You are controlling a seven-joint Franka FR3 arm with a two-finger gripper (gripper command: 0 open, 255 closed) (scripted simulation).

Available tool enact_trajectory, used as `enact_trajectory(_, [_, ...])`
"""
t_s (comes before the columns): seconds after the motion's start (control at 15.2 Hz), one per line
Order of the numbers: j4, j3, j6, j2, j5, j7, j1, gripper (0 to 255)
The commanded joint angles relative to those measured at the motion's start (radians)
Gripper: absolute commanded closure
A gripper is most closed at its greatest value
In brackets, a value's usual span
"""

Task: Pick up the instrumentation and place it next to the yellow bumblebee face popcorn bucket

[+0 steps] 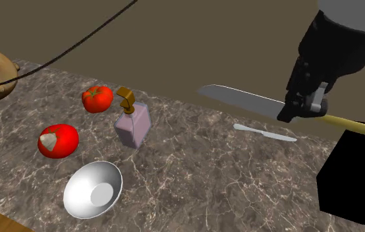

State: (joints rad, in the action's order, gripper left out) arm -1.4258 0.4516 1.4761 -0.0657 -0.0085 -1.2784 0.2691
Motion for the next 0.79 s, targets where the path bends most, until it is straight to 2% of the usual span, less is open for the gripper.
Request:
enact_trajectory(0.0, [-0.033,-0.025,0.007,0.028,0.013,0.057,0.032,255])
enact_trajectory(0.73, [-0.069,-0.161,0.008,0.061,0.024,0.33,0.17,255])
